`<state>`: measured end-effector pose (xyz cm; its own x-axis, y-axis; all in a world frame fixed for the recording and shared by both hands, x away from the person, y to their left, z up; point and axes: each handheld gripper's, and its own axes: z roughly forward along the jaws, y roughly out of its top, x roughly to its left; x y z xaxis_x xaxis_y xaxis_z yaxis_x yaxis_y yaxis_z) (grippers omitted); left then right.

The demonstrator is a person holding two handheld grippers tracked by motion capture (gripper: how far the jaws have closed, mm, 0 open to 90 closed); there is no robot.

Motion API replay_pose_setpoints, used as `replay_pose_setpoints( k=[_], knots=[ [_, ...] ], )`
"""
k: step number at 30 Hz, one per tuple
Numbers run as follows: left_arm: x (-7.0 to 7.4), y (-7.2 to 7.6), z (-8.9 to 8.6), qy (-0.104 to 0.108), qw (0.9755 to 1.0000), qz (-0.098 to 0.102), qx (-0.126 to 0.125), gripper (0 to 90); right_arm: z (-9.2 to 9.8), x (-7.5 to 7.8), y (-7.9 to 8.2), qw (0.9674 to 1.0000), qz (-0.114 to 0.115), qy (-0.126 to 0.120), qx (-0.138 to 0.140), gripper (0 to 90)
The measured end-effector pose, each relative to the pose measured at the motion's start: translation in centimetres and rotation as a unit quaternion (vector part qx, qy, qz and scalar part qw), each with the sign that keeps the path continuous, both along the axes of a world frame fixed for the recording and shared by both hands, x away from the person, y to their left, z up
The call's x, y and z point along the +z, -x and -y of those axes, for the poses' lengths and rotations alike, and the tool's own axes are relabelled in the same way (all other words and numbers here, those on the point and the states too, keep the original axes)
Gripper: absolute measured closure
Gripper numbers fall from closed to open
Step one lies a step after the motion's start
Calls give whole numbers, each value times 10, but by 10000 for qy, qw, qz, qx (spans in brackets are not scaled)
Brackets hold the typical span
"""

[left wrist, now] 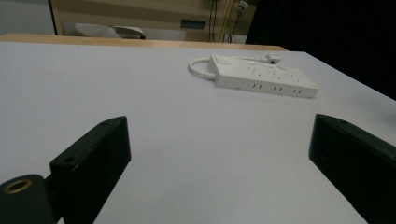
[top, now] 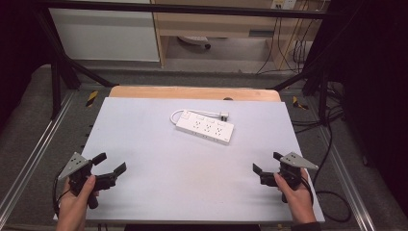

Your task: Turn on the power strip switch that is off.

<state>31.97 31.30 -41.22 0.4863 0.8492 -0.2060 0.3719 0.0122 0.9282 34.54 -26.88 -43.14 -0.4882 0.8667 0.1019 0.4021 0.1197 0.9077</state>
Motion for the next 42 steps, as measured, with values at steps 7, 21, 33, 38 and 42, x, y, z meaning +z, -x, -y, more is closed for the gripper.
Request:
replay_pose_setpoints(
  k=[7, 21, 33, 38, 42],
  knots=[
    [0, 0, 7, -135, 9999, 31, -98, 54, 1, 2, 1, 10000, -7, -64, -61, 35],
    [-12, -17, 12, -124, 9990, -380, -198, 65, -2, 7, 4, 9995, -262, -201, -12, 37],
    [-17, -15, 13, -453, 9972, -568, -149, 68, -11, 9, 1, 9988, -467, 24, 125, 39],
    [-21, -15, 18, -562, 9961, -647, -214, 69, -15, 13, -3, 9980, -515, 228, 285, 49],
    [-22, -14, 22, -616, 9952, -681, -345, 69, -17, 15, -7, 9982, -520, 151, 264, 48]
  ],
)
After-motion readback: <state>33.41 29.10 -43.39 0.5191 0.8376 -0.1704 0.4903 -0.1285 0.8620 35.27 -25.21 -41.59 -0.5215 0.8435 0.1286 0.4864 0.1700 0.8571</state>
